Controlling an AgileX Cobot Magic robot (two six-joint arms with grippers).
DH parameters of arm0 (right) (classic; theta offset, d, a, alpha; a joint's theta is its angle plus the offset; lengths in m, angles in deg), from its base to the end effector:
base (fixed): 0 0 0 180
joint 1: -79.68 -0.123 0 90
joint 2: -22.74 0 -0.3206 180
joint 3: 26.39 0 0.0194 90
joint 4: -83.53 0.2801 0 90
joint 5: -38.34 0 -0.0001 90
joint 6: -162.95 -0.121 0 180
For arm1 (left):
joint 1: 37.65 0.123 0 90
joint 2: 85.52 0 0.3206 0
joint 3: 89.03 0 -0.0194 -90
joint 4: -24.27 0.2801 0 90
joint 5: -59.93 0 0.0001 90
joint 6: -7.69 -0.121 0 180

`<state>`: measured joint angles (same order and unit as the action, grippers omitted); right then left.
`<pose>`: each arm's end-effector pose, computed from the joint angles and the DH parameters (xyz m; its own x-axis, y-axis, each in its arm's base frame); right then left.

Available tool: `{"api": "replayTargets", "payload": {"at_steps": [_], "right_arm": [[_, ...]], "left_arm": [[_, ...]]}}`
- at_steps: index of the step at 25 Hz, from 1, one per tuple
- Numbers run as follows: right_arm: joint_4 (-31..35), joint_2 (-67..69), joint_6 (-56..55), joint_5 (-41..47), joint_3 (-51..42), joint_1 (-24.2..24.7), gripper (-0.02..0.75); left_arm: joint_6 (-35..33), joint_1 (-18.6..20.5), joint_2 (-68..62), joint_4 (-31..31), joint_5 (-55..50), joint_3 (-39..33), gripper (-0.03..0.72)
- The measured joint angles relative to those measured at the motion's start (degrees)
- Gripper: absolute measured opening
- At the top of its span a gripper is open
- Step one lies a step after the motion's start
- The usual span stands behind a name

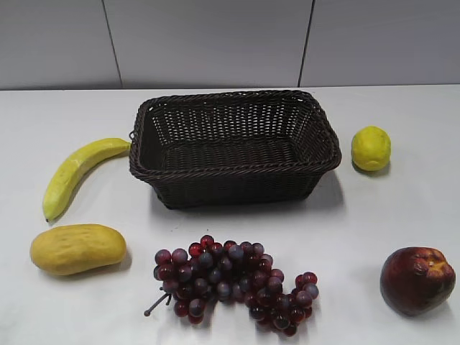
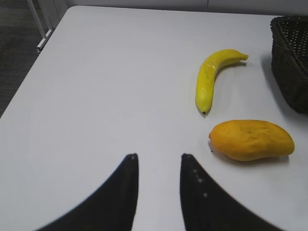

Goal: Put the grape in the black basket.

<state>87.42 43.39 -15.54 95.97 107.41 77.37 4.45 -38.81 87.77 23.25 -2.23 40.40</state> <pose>0.0492 0.0089 0.2957 -0.5656 -0.0128 -0.8245 -0.0818 0.9958 0.0407 0.0120 -0.0021 0.2686 -0.4891 0.0581 -0.8703 0.0576 0.9978 0.0343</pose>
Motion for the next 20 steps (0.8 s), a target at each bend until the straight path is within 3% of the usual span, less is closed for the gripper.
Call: {"api": "replayTargets", "payload": {"at_steps": [12, 20], "right_arm": [[8.29, 31.81, 0.39, -0.80, 7.59, 0.00, 0.591], [14.55, 50.01, 7.86, -1.81, 13.25, -0.07, 0.591]], "left_arm": [[0.00, 0.00, 0.00, 0.00, 0.00, 0.00, 0.236], [0.00, 0.00, 0.00, 0.00, 0.00, 0.00, 0.235]]}}
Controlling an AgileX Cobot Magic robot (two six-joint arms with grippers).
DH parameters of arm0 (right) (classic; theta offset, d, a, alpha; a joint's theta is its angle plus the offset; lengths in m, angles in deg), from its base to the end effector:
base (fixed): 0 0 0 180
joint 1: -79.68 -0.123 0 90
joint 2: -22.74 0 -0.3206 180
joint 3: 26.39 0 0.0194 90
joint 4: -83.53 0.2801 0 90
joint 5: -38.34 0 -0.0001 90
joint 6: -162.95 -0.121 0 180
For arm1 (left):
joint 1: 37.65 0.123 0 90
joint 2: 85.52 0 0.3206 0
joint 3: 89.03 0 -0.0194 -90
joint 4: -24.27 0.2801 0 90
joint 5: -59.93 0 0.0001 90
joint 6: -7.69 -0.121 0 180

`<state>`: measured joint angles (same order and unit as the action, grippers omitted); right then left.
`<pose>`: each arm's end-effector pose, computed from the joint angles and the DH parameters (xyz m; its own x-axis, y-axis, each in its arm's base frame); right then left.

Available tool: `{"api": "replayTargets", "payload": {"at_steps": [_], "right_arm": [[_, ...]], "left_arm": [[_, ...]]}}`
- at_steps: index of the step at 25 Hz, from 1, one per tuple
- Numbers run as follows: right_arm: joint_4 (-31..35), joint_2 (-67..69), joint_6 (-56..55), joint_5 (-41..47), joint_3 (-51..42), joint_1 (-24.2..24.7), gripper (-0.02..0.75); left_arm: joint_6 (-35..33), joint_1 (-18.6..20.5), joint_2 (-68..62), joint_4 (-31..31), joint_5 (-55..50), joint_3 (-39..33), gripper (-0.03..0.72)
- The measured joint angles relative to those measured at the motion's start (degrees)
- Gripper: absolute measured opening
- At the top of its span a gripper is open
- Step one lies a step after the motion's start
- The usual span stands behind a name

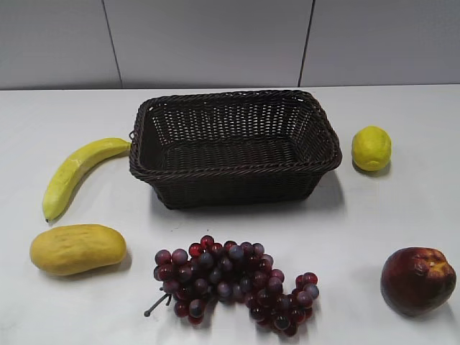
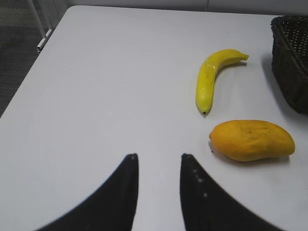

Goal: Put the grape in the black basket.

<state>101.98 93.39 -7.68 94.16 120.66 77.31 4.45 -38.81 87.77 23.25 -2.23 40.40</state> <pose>0.2127 0.0405 0.2702 -0.9292 -0.0175 -0.3692 -0.1177 0.9608 0.2508 0.0120 -0.0021 0.2686 -0.4891 0.0581 -0.8703 0.0576 0.9978 0.0343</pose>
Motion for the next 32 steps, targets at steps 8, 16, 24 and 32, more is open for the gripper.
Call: {"api": "replayTargets", "payload": {"at_steps": [8, 16, 24, 32], "right_arm": [[2.88, 10.79, 2.70, -1.63, 6.97, -8.02, 0.590], [1.07, 23.61, -2.56, -4.15, 14.22, -27.35, 0.590], [-3.93, 36.58, -6.90, -5.54, 18.54, -40.19, 0.590], [-3.99, 45.56, -9.36, -6.16, 21.78, -42.66, 0.590]], "left_arm": [[0.00, 0.00, 0.00, 0.00, 0.00, 0.00, 0.235], [0.00, 0.00, 0.00, 0.00, 0.00, 0.00, 0.235], [0.00, 0.00, 0.00, 0.00, 0.00, 0.00, 0.235], [0.00, 0.00, 0.00, 0.00, 0.00, 0.00, 0.235]]}}
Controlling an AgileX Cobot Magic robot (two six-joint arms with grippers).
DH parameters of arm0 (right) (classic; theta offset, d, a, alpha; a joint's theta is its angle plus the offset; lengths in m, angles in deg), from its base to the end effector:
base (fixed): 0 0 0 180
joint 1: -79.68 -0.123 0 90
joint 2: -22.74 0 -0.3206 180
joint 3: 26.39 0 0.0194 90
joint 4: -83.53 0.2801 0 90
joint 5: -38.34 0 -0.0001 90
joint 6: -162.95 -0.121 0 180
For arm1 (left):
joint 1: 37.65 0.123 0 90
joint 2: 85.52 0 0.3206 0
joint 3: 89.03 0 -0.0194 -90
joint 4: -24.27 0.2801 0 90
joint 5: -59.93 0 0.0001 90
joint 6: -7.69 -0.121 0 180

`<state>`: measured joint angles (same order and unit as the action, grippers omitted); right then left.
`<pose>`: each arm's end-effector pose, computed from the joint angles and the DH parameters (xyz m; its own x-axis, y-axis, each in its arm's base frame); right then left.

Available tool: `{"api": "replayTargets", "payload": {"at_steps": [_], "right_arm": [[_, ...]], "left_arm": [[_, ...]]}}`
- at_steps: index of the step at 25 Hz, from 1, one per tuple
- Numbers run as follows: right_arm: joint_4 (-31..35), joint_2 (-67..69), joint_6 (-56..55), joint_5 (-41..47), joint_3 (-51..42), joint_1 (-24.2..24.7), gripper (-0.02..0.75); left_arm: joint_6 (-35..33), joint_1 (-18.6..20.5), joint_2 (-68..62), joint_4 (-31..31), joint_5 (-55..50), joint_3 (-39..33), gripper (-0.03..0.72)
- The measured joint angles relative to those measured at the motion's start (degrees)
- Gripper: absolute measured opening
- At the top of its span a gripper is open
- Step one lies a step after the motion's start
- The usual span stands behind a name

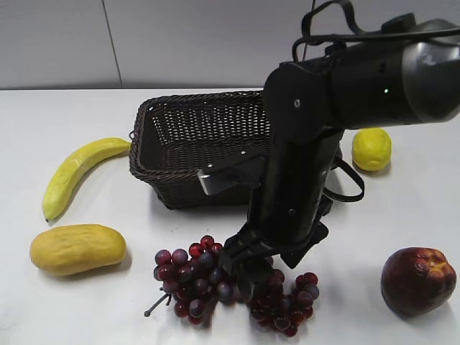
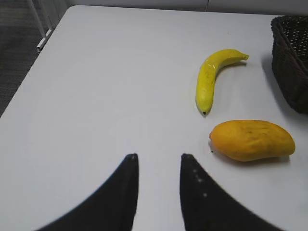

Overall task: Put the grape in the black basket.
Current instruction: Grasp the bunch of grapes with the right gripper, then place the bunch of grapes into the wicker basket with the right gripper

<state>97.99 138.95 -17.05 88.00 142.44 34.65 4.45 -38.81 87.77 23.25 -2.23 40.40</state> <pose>0.2550 0.2879 0.1375 -0.8114 -0.5835 -0.0353 -0.5779 0.7916 0.1984 0.0120 -0.0021 0.2686 -0.4891 0.0581 -0.8703 0.0576 0.9978 0.0343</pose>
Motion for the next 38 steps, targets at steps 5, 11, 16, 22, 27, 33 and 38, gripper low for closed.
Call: {"api": "replayTargets", "payload": {"at_steps": [5, 11, 16, 22, 27, 33, 38], "right_arm": [[0.68, 2.78, 0.00, -0.70, 0.11, 0.00, 0.590], [2.11, 4.66, 0.00, -2.32, 0.11, 0.00, 0.588], [2.16, 4.66, 0.00, -2.47, 0.11, 0.00, 0.430], [2.43, 4.66, 0.00, -2.28, 0.29, 0.00, 0.221], [2.44, 1.92, 0.00, -1.97, 0.29, 0.00, 0.171], [1.19, -7.70, 0.00, -0.79, 0.29, 0.00, 0.126], [-1.57, -14.68, 0.00, 2.50, 4.02, 0.00, 0.107]], "left_arm": [[0.00, 0.00, 0.00, 0.00, 0.00, 0.00, 0.236], [0.00, 0.00, 0.00, 0.00, 0.00, 0.00, 0.236], [0.00, 0.00, 0.00, 0.00, 0.00, 0.00, 0.236], [0.00, 0.00, 0.00, 0.00, 0.00, 0.00, 0.236], [0.00, 0.00, 0.00, 0.00, 0.00, 0.00, 0.236], [0.00, 0.00, 0.00, 0.00, 0.00, 0.00, 0.236], [0.00, 0.00, 0.00, 0.00, 0.00, 0.00, 0.236]]}}
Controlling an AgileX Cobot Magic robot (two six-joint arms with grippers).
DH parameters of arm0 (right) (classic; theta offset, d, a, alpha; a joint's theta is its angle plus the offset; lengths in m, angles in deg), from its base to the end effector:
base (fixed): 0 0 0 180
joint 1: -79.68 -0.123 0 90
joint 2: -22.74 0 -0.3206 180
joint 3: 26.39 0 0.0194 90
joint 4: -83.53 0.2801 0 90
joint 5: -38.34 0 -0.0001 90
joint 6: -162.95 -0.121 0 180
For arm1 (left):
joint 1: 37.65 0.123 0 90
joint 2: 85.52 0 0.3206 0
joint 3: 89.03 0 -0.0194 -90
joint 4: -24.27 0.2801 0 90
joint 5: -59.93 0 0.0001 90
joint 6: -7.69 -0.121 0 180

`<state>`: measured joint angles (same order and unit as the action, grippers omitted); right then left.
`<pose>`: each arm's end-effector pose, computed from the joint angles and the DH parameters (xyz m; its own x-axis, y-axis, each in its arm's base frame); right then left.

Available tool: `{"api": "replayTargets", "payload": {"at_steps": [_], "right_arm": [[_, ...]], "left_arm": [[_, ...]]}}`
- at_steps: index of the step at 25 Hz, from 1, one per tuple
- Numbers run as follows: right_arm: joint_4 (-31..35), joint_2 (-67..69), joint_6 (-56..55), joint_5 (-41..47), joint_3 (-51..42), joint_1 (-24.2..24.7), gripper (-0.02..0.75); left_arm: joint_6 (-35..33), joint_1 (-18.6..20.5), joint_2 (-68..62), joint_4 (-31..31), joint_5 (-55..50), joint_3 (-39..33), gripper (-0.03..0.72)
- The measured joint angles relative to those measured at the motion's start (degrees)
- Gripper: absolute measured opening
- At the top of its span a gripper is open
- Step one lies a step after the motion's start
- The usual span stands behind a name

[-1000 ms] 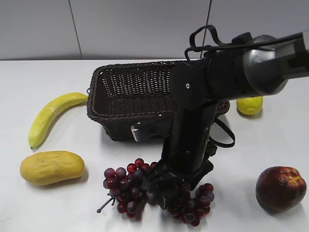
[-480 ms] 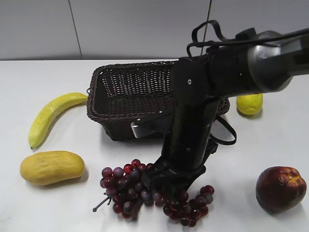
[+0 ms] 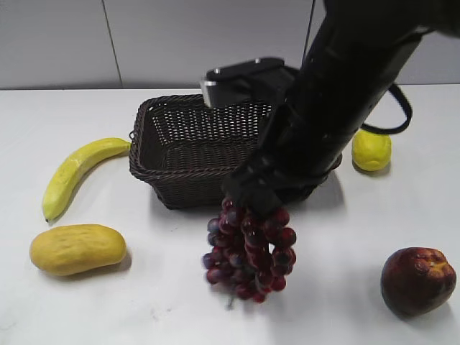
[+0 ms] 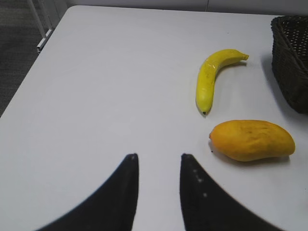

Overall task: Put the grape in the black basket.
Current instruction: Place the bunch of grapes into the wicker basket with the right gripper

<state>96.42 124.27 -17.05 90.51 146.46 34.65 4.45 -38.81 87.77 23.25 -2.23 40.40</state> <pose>0.2506 0.2811 0.2537 -0.7609 -0.5681 -0.3134 -0.6392 0.7395 0.2113 0.0120 -0.0021 0.2686 -0.4891 0.0581 -0.8703 0.0576 0.9978 0.0343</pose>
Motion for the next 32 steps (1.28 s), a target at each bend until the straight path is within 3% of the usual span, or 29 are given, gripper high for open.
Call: {"api": "replayTargets", "payload": {"at_steps": [8, 17, 21, 28, 32], "right_arm": [[-3.62, -2.48, 0.00, 5.98, 16.19, 0.00, 0.099], [-13.49, 0.86, 0.00, 8.05, 35.27, 0.00, 0.097], [-16.69, 5.66, 0.00, 8.53, 39.31, 1.14, 0.097], [-16.76, 15.82, 0.00, 8.13, 40.40, 7.34, 0.095], [-16.87, 20.89, 0.00, 5.57, 40.40, 8.19, 0.095]], "left_arm": [[0.00, 0.00, 0.00, 0.00, 0.00, 0.00, 0.236], [0.00, 0.00, 0.00, 0.00, 0.00, 0.00, 0.236], [0.00, 0.00, 0.00, 0.00, 0.00, 0.00, 0.236], [0.00, 0.00, 0.00, 0.00, 0.00, 0.00, 0.236], [0.00, 0.00, 0.00, 0.00, 0.00, 0.00, 0.236]]}}
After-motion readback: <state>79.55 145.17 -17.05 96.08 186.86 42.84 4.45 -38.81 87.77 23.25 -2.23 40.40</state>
